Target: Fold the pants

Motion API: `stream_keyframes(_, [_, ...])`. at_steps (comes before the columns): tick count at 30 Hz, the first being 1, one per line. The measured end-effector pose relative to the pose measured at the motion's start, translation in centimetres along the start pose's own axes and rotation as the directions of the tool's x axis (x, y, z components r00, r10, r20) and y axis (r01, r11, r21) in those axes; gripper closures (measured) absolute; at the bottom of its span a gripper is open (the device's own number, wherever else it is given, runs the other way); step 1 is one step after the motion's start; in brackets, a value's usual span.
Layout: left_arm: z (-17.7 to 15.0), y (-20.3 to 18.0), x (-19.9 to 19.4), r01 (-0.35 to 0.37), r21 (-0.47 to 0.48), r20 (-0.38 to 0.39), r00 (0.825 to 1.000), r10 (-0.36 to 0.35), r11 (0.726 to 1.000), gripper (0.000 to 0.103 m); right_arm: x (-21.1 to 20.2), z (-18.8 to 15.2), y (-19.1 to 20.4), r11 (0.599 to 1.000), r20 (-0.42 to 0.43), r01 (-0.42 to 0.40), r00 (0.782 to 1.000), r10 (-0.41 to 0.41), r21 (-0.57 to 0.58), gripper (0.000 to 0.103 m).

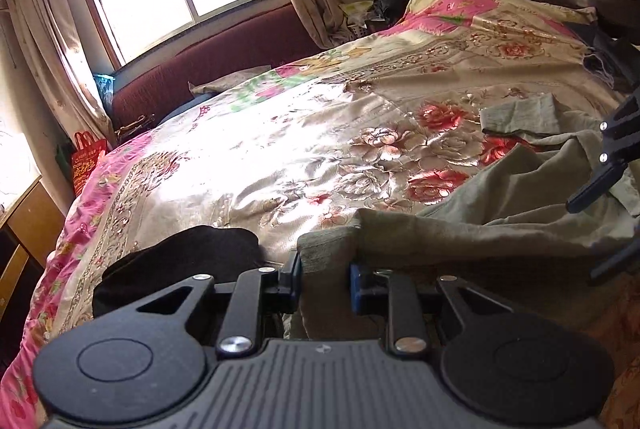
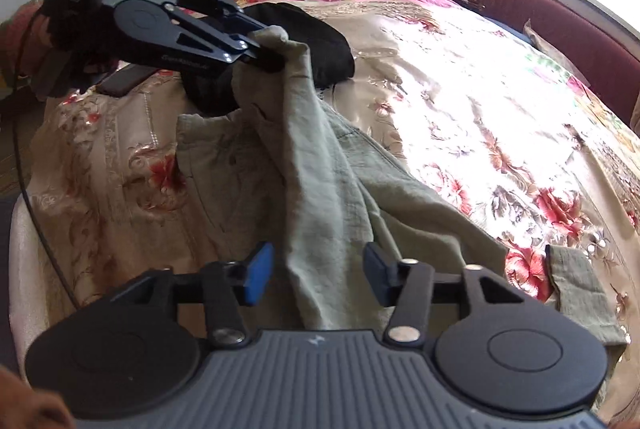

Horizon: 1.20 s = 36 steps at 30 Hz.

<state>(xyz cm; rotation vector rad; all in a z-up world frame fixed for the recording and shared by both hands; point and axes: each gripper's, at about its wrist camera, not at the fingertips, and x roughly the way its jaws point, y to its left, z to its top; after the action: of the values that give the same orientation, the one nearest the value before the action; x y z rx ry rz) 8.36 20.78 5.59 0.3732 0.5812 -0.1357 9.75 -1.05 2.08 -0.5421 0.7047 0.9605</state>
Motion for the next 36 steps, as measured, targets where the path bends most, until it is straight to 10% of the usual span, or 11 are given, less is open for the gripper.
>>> stream_keyframes(3, [-0.1,0.1,0.3,-0.001,-0.005,-0.011,1.0,0.001,1.0,0.064,1.8,-0.5,0.7,0.996,-0.033,0.079,0.996,-0.08,-0.041,0.052])
stream_keyframes(6, [0.2,0.3,0.7,-0.005,-0.002,-0.013,1.0,0.005,1.0,0.064,3.0,-0.1,-1.1,0.99,-0.087,0.125,0.989,-0.12,0.058,0.101])
stream_keyframes(13, [1.4,2.0,-1.7,-0.068,-0.021,0.091,0.993,0.069,0.997,0.064,-5.0,3.6,-0.8,0.985,0.16,0.152,0.973,-0.165,0.086,0.102])
stream_keyframes(20, [-6.4,-0.9,-1.2,-0.055,-0.027,-0.12,0.991,0.051,0.998,0.064,2.8,-2.7,4.8,0.998,-0.068,0.058,0.996,-0.059,-0.017,0.099])
stream_keyframes(26, [-8.4,-2.0,-2.9,-0.11,-0.038,-0.164,0.981,0.102,0.993,0.058,0.5,-2.6,4.2,0.999,-0.031,0.045,0.999,-0.044,0.028,0.076])
stream_keyframes(36, [-6.7,-1.4,-5.9,-0.175,-0.045,-0.137,0.976,0.167,0.984,0.057,-0.9,-3.7,4.2,0.997,0.003,0.017,1.0,-0.017,0.078,0.073])
